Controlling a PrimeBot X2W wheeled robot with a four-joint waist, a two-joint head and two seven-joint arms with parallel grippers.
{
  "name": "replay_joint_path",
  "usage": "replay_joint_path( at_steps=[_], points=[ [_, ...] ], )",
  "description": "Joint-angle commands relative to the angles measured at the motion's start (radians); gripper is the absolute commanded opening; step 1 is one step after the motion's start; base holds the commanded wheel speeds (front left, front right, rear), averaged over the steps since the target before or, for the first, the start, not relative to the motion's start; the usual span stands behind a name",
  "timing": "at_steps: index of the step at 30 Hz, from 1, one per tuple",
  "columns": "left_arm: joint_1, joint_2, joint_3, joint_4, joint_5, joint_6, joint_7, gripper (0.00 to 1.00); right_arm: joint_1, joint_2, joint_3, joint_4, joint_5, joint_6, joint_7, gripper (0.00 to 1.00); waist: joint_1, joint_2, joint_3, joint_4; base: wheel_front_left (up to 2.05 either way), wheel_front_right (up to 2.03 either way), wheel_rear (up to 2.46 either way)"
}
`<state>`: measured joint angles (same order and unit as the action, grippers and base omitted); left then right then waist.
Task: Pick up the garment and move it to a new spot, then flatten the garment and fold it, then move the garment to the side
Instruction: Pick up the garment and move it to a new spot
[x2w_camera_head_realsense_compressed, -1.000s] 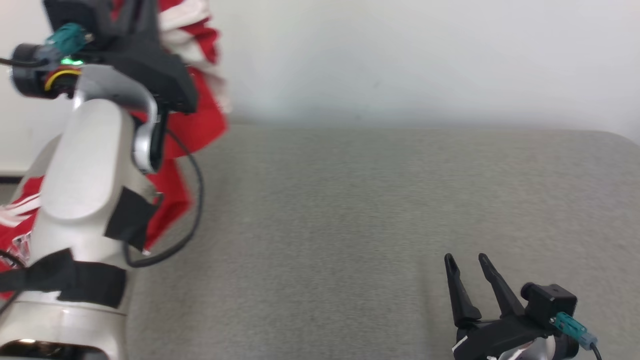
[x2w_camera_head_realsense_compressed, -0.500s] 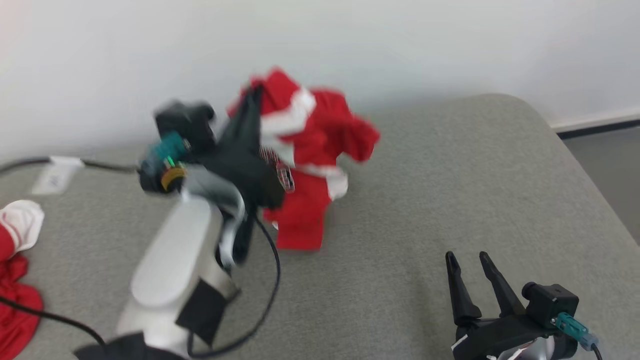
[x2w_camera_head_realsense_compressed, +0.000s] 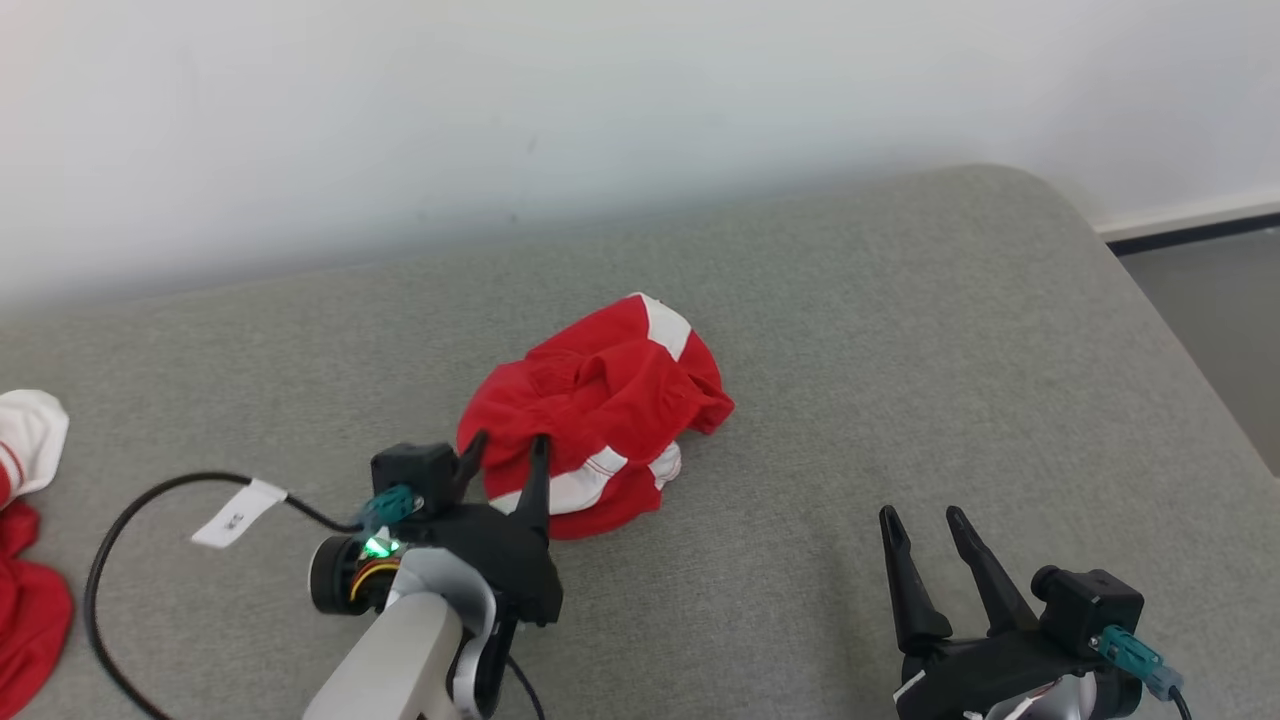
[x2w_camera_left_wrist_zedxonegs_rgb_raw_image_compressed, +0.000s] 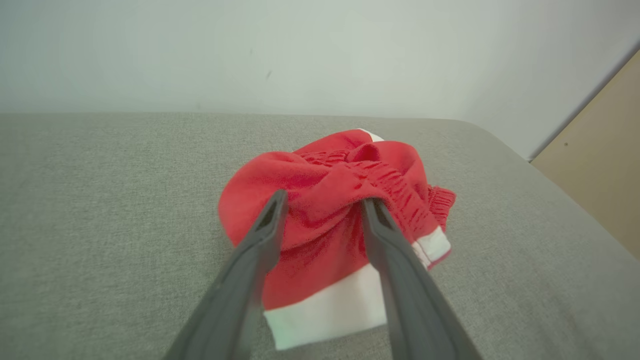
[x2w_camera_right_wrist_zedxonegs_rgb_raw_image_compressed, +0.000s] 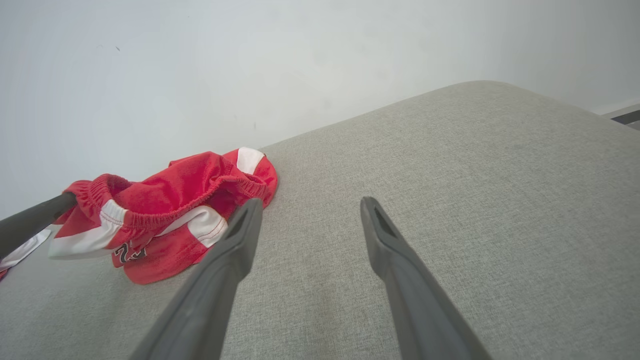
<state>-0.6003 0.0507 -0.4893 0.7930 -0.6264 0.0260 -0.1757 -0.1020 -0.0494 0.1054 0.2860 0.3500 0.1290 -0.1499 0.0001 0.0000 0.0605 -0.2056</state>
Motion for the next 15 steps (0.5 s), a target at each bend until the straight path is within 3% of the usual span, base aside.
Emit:
replay_joint_path(
  at_steps=[1,8,15],
  points=[
    [0.019,0.011,-0.002,0.002,0.000,-0.004,-0.018,1.00,0.003,-0.002,-0.002,0.002,-0.008,0.003,0.000,1.00,-0.0001,0.0000,-0.020,0.022,0.00,0.00,0.00],
    [0.119,0.092,0.014,-0.115,0.063,-0.015,-0.089,1.00,0.030,-0.002,-0.030,-0.002,-0.014,0.003,0.001,1.00,-0.0001,0.0000,-0.055,0.088,0.00,0.00,0.00],
    [0.328,0.171,0.144,-0.464,0.213,0.035,-0.090,1.00,0.051,-0.002,-0.063,-0.026,-0.029,0.003,-0.017,1.00,-0.0001,0.0000,-0.074,0.152,0.00,0.00,0.00]
  ],
)
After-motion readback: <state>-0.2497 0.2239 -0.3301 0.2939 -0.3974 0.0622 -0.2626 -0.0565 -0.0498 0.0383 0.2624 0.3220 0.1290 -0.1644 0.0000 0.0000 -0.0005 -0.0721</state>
